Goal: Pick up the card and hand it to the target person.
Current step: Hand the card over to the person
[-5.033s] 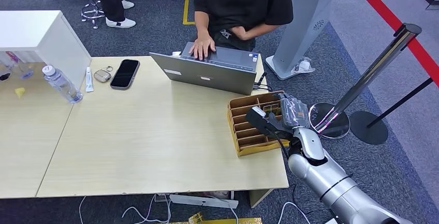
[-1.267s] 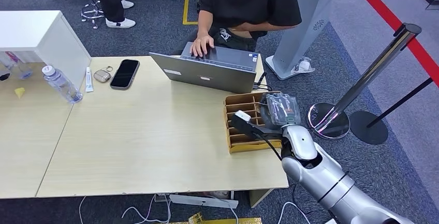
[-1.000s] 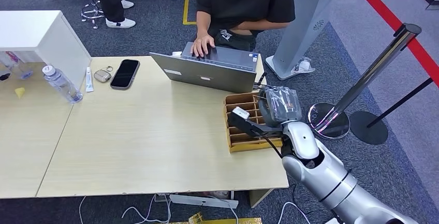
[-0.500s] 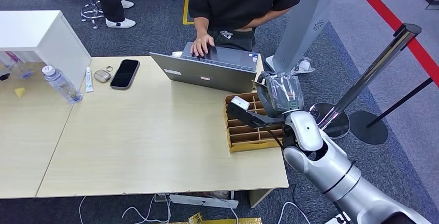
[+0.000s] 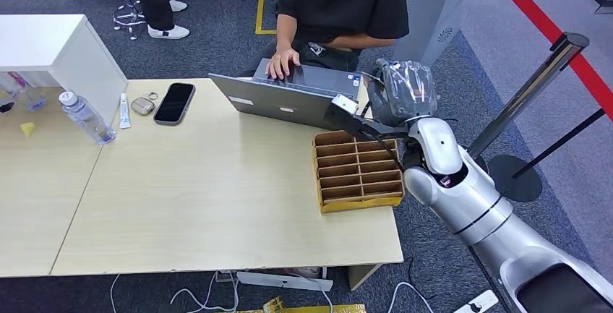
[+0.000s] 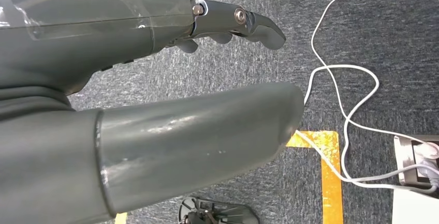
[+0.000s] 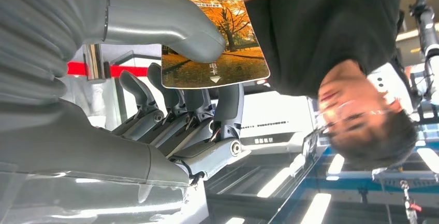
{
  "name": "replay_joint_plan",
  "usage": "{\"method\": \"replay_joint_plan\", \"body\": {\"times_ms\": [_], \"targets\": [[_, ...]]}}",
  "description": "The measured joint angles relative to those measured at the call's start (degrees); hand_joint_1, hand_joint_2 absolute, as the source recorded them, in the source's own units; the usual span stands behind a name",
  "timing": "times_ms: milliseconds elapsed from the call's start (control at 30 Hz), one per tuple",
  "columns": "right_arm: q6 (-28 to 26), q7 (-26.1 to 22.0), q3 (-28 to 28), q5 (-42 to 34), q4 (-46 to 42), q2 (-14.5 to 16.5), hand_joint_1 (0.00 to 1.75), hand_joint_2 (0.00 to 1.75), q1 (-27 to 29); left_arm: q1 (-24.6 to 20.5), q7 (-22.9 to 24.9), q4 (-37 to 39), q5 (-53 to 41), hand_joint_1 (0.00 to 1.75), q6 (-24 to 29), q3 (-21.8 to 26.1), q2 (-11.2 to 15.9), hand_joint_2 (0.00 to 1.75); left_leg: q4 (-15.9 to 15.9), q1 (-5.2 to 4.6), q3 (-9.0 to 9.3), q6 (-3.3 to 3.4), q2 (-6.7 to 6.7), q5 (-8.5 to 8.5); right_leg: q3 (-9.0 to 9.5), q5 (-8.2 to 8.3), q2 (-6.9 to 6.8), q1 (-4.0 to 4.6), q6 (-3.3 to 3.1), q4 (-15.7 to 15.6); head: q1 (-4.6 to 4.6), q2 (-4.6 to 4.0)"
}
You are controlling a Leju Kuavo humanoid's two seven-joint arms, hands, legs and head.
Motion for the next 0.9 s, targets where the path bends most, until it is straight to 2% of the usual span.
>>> {"method": "replay_joint_plan", "body": {"times_ms": [467,900], "targets": [[-0.72,-1.04,0.04,-1.0,4.49,0.22,1.48,1.75,-3.18,-0.01,0.01,0.0,-0.8,0.0,-0.11,-0.27,0.0,0.0,0.0,0.0,-0.03,0.0,-0.01,0.0,0.0,0.0,-0.01,0.0,0.0,0.01,-0.01,0.0],[-2.2,-3.96,0.91,-3.54,13.95,3.14,1.46,1.75,-7.97,-0.36,0.67,0.0,-1.95,0.0,-0.94,-1.72,-0.02,0.0,0.0,0.01,-0.03,0.0,-0.06,0.0,0.0,0.0,-0.03,0.0,0.0,0.01,0.0,0.0]]}}
